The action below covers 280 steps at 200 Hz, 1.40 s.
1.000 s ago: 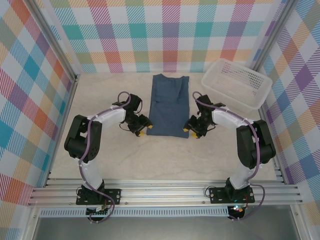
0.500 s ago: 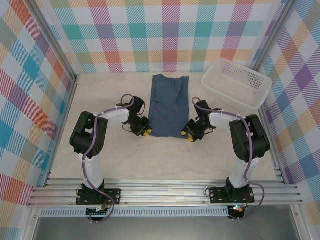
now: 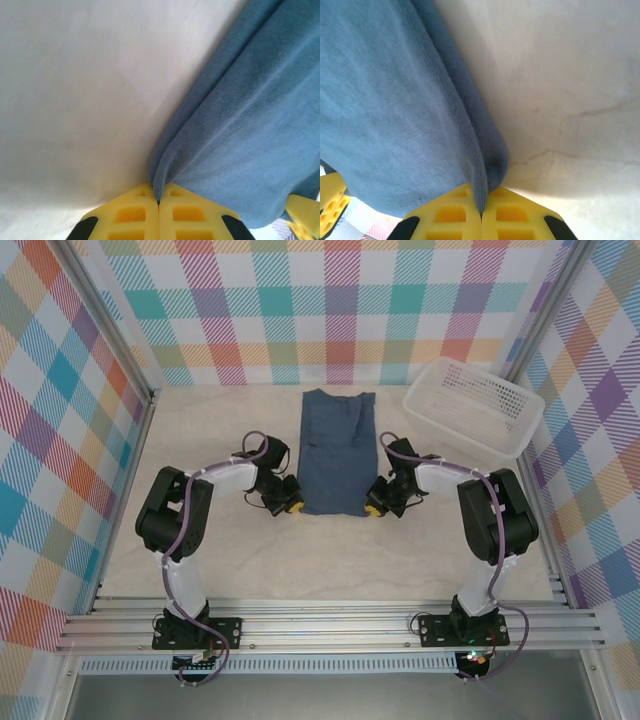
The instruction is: Fold and stack the t-shirts
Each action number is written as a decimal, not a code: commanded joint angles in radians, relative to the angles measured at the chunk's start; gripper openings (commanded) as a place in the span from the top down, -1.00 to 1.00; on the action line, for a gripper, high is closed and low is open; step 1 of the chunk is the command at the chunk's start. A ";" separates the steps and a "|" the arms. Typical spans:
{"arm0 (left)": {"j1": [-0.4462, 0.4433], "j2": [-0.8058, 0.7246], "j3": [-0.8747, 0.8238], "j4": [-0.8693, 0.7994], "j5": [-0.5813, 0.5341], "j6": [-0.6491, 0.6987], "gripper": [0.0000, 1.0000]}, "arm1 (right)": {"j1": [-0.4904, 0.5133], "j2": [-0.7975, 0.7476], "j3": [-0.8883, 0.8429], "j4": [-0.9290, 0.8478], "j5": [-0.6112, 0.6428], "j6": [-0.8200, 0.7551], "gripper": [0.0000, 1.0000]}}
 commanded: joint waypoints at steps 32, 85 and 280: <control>-0.154 -0.279 -0.248 -0.123 -0.014 0.013 1.00 | 0.099 -0.239 -0.175 -0.124 0.008 -0.091 1.00; -0.399 -0.707 -0.461 -0.203 -0.057 -0.172 1.00 | 0.216 -0.601 -0.290 -0.348 -0.072 -0.092 1.00; -0.234 -0.895 -0.189 -0.217 -0.361 -0.482 1.00 | 0.123 -0.349 0.333 -0.566 -0.081 -0.093 1.00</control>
